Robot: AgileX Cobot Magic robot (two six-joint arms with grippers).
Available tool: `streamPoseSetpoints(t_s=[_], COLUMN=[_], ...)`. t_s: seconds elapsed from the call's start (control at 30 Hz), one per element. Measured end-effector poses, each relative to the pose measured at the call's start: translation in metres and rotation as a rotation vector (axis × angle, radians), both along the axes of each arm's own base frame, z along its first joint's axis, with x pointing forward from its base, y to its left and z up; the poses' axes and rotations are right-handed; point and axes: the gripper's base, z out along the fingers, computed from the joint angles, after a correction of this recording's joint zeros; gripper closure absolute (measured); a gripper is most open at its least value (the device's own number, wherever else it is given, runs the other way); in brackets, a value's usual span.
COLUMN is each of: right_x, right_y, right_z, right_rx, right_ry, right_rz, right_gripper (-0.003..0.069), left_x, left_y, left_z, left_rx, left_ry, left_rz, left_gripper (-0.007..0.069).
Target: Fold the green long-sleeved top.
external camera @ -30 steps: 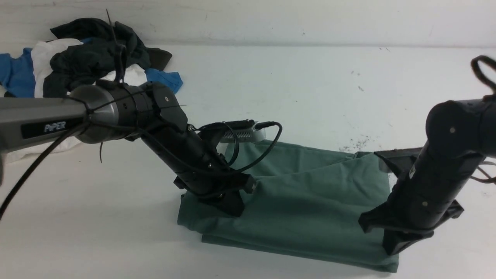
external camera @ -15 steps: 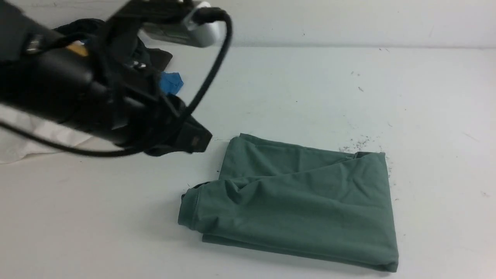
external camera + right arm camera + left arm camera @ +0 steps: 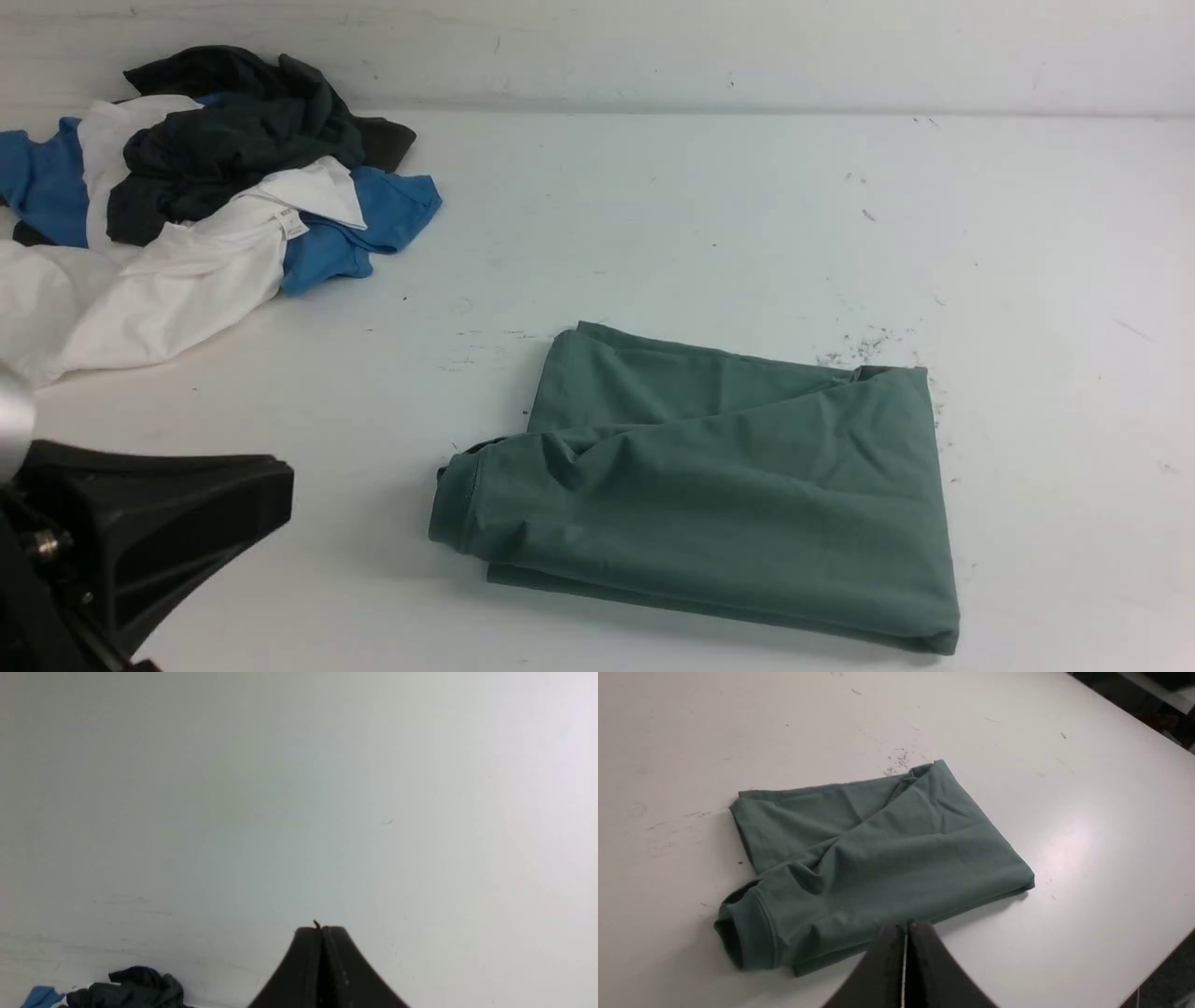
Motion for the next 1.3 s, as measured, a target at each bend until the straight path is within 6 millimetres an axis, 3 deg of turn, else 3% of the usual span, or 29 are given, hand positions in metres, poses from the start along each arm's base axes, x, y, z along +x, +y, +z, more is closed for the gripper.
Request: streamPoseSetpoints(t_s=[0.27,1.0,1.3], right_x=[-0.004,-0.003,-0.003], right_y=[0.0,0.0,0.0], right_z=[0.008,0.007,0.007], right_rx=[0.028,0.027,0.025], right_ry=[-0.109,-0.107,-0.108], right_rz=[0.012,0.012,0.011], right_gripper=[0.0673,0.0673,0.0673], left_x=[-0.005,-0.006,0.001], left_y=[0.003,0.002,0.006], left_z=[-0.021,-0.02,-0.013], left_rx=[0.006,-0.021,0.087], left_ry=[0.034,0.039,-0.172], left_rz=[0.009,0.008,0.018], left_gripper=[0.0629,0.0629,0.0629])
